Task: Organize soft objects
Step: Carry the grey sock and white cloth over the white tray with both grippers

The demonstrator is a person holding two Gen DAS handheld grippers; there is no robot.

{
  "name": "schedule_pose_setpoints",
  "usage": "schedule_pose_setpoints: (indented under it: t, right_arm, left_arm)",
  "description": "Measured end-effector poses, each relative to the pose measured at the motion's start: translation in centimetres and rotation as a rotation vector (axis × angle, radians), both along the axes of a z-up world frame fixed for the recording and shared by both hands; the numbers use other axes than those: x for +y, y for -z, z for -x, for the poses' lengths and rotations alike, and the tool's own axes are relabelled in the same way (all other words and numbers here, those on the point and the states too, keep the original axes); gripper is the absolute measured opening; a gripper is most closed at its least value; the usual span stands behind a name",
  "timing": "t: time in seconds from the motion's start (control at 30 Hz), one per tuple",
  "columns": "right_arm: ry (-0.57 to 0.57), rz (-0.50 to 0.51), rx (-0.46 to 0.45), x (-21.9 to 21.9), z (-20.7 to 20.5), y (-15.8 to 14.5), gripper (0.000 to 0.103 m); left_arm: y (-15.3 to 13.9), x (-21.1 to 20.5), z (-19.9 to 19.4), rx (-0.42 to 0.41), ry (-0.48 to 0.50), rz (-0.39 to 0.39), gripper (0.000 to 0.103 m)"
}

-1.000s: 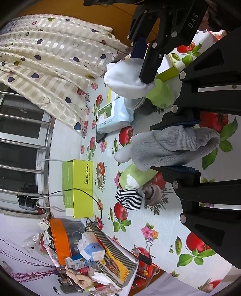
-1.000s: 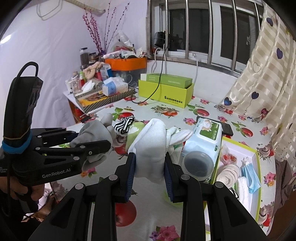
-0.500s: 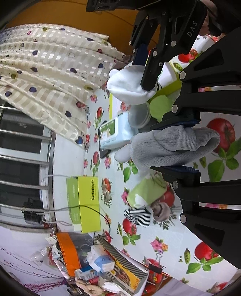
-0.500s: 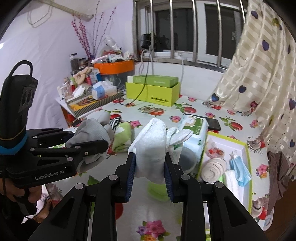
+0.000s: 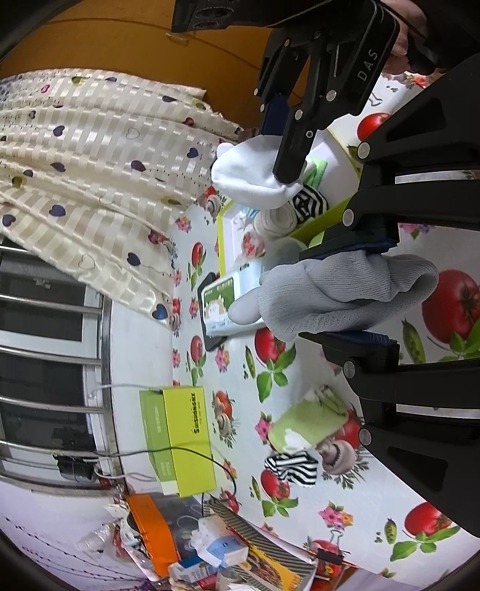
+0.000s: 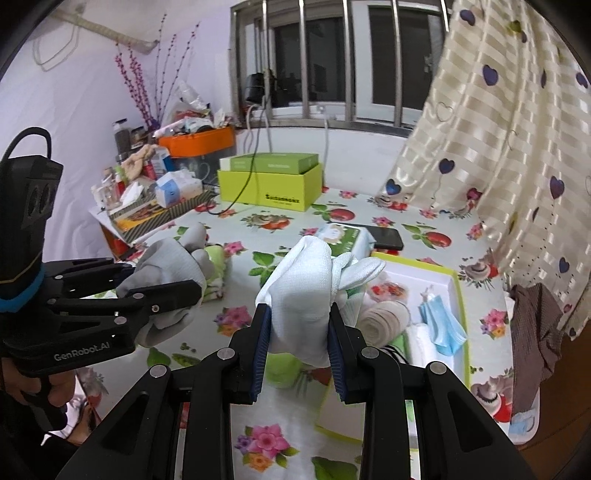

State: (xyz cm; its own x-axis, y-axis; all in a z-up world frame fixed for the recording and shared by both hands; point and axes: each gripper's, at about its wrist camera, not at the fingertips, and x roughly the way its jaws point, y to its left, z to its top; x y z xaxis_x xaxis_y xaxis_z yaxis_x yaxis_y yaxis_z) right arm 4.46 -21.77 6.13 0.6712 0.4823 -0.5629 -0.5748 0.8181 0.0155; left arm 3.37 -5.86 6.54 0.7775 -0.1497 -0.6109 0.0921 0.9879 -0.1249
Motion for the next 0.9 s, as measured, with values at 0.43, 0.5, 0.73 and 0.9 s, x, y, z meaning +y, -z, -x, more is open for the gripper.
schedule_pose_setpoints:
  t: [0.43, 0.5, 0.73, 0.9]
  right_arm:
    - [0.144, -0.014, 0.011, -6.0, -1.6, 0.3, 0.028]
    - [0.169, -0.014, 0.015, -7.0, -1.8, 0.5, 0.028]
    - [0.209, 0.001, 0.053, -8.9, -2.5, 1.8, 0.028]
    - [0.238, 0.030, 0.100, -9.7, -3.0, 3.4, 0.028]
  left_arm:
    - [-0.4, -2.8, -1.7, -0.007, 0.066, 0.006, 0.034]
    - [-0.4, -3.2, -1.9, -0.007, 0.074, 0.007, 0.034]
    - [-0.2, -4.7, -2.3, -0.002, 0.110, 0.011, 0.034]
    - [0.1, -5.8, -2.6, 0.007, 0.137, 0.009, 0.034]
